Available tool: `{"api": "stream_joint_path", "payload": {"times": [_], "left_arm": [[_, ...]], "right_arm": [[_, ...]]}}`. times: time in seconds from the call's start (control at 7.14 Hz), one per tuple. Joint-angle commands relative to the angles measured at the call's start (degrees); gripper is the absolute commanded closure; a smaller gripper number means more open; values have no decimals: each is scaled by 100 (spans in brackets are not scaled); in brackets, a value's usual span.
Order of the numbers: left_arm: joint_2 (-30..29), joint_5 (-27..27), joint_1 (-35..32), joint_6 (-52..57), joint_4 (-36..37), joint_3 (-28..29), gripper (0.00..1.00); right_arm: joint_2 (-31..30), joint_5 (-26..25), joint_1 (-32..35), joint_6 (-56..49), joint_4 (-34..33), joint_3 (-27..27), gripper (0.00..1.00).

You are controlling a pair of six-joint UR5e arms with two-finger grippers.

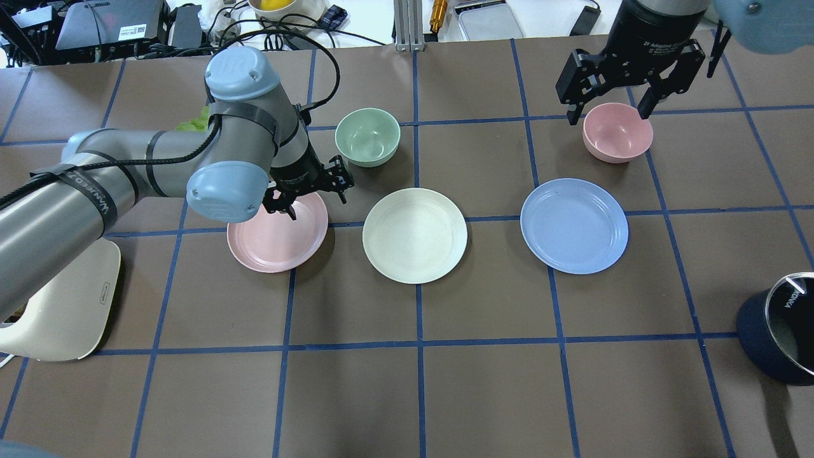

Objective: Stack three plates with pink and blue
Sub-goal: 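Reach the left gripper to the pink plate and grasp its rim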

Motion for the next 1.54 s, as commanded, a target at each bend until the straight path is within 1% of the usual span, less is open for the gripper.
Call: {"api": "stream_joint_path", "payload": {"times": [0.0,0.14,0.28,0.56,0.7,0.84,1.12,1.4], "left_arm": [[-374,252,-4,227,389,-64,6],[-515,253,-4,236,529,-64,6],[-560,253,-12,253,539,-38,22],[-517,261,-30,262,540,-20,76],[-534,348,-39,289,540,-20,97],[-551,419,-48,298,540,-29,100],[-534,428,-48,315,548,15,100],[-263,428,-178,359,357,312,100]], "right_arm": [[7,0,-42,-2,-9,6,0],[16,0,-147,-28,0,15,0],[16,0,-252,-219,9,15,0],[16,0,-411,-361,-9,120,0],[16,0,-524,-492,-9,129,0],[25,0,-621,-503,0,138,0],[7,9,-675,-503,-79,261,0],[16,0,-692,-503,-106,261,0]]}}
